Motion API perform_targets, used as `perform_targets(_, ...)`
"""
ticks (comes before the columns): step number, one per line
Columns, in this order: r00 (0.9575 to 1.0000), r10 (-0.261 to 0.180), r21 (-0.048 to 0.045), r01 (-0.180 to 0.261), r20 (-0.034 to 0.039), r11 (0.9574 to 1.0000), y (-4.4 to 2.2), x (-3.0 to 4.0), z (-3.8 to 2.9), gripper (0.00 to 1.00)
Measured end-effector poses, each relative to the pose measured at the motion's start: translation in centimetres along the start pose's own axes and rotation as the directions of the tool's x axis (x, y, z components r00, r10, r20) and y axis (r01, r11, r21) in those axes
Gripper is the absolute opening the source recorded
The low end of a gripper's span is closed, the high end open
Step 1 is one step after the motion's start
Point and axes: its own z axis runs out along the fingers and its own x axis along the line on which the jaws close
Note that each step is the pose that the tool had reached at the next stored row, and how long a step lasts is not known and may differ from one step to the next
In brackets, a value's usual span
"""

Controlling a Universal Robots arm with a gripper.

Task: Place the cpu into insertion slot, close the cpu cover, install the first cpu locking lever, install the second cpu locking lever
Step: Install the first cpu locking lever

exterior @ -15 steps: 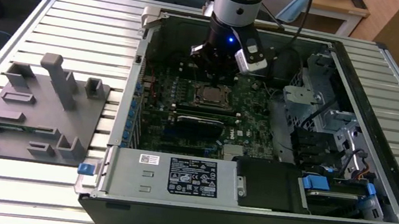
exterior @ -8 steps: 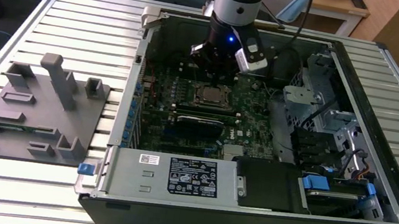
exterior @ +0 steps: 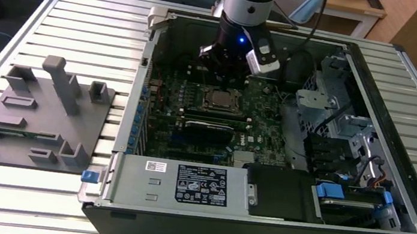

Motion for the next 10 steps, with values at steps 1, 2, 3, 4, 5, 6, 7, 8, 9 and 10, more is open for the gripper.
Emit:
perform_targets(1, 1.0, 0.0, -0.0001, 0.0, 0.0001, 1.0, 0.0, 0.0, -0.05, 0.1)
perform_targets(2, 1.0, 0.0, -0.0001, 0.0, 0.0, 1.0, 0.0, 0.0, -0.11, 0.1)
perform_targets(3, 1.0, 0.0, -0.0001, 0.0, 0.0001, 1.0, 0.01, 0.0, -0.16, 0.1)
perform_targets(4, 1.0, 0.0, -0.0001, 0.0, 0.0001, 1.0, 0.01, 0.0, -0.23, 0.1)
perform_targets(5, 1.0, 0.0, -0.0001, 0.0, 0.0, 1.0, 0.01, 0.0, -0.3, 0.1)
perform_targets(6, 1.0, 0.0, -0.0001, 0.0, 0.0001, 1.0, 0.01, 0.0, -0.37, 0.1)
perform_targets(7, 1.0, 0.0, -0.0001, 0.0, 0.0, 1.0, 0.01, 0.0, -0.45, 0.1)
perform_targets(8, 1.0, 0.0, -0.0001, 0.0, 0.0001, 1.0, 0.01, 0.0, -0.53, 0.1)
perform_targets(9, 1.0, 0.0, -0.0001, 0.0, 0.0, 1.0, 0.02, 0.0, -0.62, 0.1)
perform_targets(10, 1.0, 0.0, -0.0001, 0.0, 0.0, 1.0, 0.02, 0.0, -0.7, 0.1)
